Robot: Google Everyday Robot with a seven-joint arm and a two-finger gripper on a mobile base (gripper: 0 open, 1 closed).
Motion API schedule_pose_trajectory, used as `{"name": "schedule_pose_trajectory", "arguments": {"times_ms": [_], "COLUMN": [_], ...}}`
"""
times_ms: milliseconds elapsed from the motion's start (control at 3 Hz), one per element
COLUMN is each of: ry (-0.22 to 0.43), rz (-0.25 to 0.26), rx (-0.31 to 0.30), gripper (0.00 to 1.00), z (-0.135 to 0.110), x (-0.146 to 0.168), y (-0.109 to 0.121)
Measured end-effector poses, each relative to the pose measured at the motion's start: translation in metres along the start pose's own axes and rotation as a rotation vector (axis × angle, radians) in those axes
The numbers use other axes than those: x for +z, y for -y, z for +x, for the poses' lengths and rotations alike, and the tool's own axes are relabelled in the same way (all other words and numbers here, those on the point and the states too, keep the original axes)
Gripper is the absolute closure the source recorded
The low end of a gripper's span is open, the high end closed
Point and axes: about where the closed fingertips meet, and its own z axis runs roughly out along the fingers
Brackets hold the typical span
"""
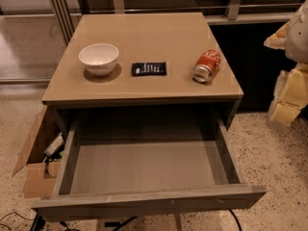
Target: Close top drawer
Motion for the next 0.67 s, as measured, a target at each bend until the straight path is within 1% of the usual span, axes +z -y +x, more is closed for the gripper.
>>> {"name": "schedule_pose_trajectory", "arguments": {"times_ms": [333, 667], "ry": [0.000, 0.063], "rz": [0.000, -0.004], "rx": [0.000, -0.007], "gripper": [0.00, 0.00], "z": [0.000, -0.006], "x": [0.000, 0.004], "y": [0.000, -0.015]}}
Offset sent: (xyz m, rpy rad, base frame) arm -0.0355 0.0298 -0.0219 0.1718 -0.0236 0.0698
